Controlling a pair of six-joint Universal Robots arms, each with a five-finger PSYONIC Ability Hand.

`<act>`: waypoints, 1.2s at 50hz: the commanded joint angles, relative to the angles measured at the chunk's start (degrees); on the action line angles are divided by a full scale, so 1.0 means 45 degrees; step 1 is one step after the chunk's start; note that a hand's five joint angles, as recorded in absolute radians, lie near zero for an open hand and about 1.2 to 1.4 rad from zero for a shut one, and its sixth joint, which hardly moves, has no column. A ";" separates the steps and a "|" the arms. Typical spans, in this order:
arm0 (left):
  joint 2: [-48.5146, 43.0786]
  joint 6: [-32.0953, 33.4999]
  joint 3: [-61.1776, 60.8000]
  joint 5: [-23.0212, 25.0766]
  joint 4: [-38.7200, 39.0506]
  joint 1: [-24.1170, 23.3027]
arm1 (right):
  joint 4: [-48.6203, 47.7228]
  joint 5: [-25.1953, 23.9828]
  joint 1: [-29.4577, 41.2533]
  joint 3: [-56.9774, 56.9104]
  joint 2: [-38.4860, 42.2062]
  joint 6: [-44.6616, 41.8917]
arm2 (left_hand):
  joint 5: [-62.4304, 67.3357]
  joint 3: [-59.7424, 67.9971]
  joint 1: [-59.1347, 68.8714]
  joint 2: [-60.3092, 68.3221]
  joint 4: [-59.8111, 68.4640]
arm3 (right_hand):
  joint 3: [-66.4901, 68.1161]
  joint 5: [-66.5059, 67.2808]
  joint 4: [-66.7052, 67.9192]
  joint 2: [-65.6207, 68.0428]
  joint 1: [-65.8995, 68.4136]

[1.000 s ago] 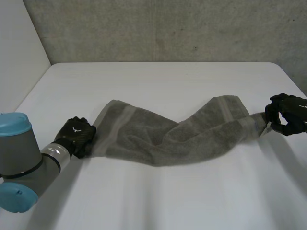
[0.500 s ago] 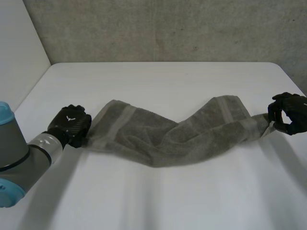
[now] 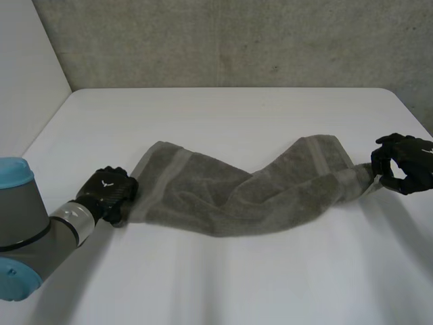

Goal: Fold the towel.

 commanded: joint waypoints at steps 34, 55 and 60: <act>0.2675 -0.1559 0.0162 0.0028 -0.0469 -0.0026 | 0.1014 -0.0098 -0.0195 -0.0142 -0.0429 -0.0344 | 0.8775 -0.0546 0.8607 0.8598 -0.0639 | -0.0083 0.0990 -0.0759 0.1293 0.1385; 0.7814 -0.2282 0.0434 0.1669 -0.4553 0.1419 | 0.6699 -0.3888 -0.2989 -0.1997 -0.3243 -0.2551 | 0.8775 -0.0546 0.8607 0.8598 -0.0639 | -0.0083 0.0990 -0.0759 0.1293 0.1385; 0.8244 -0.3591 0.1723 0.1786 -0.4787 0.1419 | 0.7558 -0.4572 -0.2813 -0.3345 -0.3282 -0.2434 | 0.8775 -0.0546 0.8607 0.8598 -0.0639 | -0.0083 0.0990 -0.0759 0.1293 0.1385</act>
